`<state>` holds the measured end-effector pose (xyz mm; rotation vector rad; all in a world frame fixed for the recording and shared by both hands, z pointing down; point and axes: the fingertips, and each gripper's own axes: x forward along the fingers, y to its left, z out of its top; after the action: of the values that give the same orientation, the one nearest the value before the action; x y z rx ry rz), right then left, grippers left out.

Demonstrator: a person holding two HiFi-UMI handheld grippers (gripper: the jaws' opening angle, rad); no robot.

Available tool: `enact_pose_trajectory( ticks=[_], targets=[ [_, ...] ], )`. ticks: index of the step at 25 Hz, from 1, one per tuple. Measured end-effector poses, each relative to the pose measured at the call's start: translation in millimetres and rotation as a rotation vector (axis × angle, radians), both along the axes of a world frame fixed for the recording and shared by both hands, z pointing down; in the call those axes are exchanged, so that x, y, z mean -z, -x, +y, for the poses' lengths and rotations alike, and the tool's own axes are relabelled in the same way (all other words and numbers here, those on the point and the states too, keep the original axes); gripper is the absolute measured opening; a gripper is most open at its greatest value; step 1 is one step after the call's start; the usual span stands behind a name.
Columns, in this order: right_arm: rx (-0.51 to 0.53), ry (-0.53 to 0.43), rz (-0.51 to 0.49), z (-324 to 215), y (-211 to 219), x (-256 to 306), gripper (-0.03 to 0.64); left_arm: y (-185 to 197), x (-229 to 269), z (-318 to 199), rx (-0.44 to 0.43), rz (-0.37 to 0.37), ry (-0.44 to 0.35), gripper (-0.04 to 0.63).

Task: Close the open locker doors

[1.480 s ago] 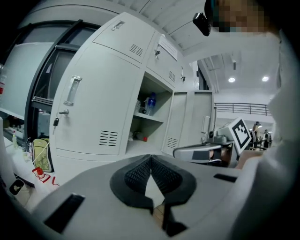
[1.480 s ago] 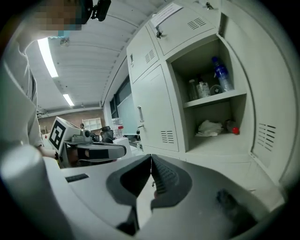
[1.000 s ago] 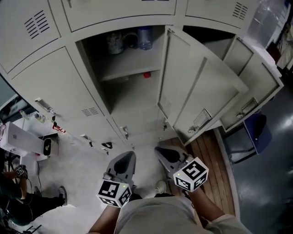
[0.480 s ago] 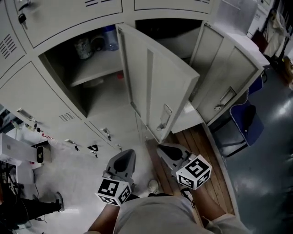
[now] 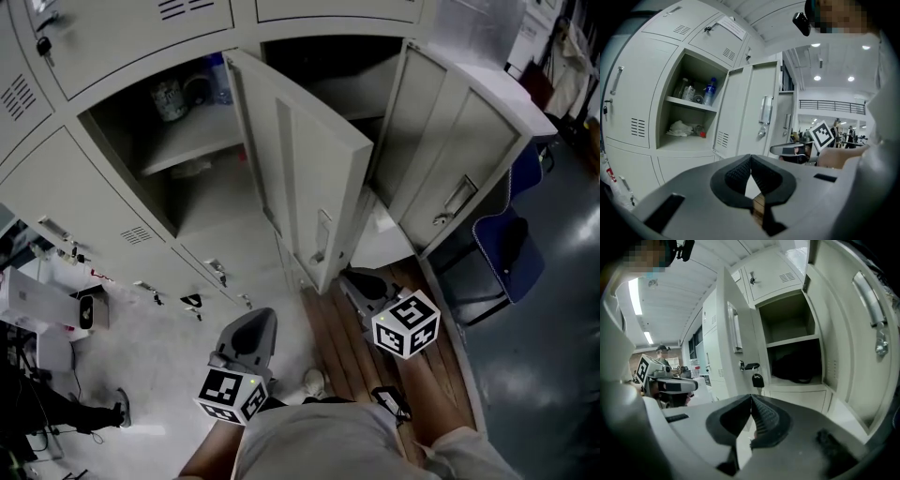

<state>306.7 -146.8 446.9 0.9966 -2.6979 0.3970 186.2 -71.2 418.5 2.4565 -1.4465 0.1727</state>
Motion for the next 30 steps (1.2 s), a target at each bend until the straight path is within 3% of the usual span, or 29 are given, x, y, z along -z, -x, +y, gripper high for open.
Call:
enact_pose_trajectory(
  ticks=[9,18,30],
  targets=[
    [0.008,0.023,0.006,-13.3,9.2,-13.5,0.028,23.6,0.3,1.3,0.051,-0.013,0.004,0.015],
    [-0.013,0.037,0.014,-13.7,22.8,-18.1,0.028,46.4,-2.4,-4.7,0.042,-0.005,0.011,0.015],
    [0.02,0.056,-0.006,11.2,74.2,-17.5,0.028,87.1,0.1,-7.2,0.035,0.002,0.011,0.015]
  ],
)
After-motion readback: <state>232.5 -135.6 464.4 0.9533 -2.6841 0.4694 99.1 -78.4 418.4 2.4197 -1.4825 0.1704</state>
